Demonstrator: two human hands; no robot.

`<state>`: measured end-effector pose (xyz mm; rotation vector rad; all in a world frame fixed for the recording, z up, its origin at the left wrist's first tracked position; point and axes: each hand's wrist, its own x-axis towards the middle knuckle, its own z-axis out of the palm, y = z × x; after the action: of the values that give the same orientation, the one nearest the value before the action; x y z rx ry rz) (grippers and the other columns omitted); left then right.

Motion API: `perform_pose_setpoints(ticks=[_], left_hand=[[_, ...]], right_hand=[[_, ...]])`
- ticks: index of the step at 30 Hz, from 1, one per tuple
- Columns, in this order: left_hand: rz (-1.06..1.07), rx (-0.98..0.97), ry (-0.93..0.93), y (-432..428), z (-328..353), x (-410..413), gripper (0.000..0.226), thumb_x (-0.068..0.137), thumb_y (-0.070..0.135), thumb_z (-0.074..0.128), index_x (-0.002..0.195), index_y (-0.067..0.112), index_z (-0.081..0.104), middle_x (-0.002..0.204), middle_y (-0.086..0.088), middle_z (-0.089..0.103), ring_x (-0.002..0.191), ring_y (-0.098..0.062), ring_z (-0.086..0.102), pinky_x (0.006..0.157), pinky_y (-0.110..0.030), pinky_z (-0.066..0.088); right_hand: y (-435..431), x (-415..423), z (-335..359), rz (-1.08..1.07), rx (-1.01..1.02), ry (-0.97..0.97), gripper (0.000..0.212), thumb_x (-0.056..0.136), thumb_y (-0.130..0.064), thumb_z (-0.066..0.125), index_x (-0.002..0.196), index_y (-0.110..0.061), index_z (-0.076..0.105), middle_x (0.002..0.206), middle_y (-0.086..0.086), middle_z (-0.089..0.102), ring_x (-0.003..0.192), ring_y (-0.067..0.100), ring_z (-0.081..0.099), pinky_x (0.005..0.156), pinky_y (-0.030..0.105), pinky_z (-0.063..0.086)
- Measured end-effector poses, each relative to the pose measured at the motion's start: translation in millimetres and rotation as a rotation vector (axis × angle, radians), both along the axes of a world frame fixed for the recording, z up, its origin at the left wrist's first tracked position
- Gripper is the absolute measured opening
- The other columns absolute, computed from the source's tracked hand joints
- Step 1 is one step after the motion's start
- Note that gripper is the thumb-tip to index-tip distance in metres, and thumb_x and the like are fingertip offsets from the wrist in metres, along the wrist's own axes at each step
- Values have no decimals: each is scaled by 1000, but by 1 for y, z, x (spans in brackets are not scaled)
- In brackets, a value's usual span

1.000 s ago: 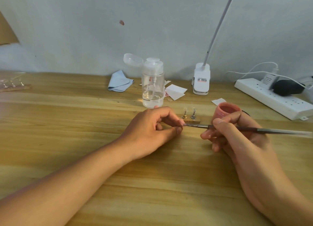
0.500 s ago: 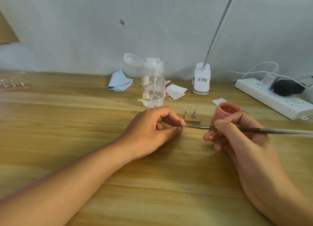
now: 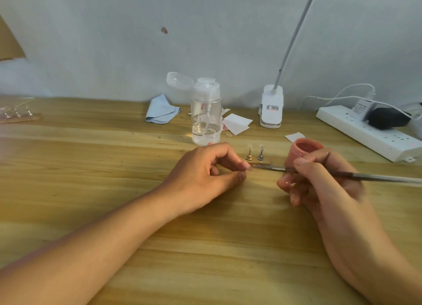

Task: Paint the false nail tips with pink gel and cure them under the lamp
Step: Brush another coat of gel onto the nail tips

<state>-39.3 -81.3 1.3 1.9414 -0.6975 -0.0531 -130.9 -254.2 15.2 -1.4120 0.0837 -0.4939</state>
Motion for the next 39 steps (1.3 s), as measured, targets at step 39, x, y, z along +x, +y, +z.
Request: perform_pose_setpoints(ticks=[39], left_hand=[[-27, -56, 54, 0, 4, -3, 12, 89, 12, 72, 88, 23, 69, 91, 15, 75, 81, 0, 67, 61, -18, 43]], right_hand=[[-33, 19, 2, -445, -131, 106, 5, 92, -14, 55, 92, -19, 53, 65, -4, 47, 38, -5, 39, 36, 9, 29]])
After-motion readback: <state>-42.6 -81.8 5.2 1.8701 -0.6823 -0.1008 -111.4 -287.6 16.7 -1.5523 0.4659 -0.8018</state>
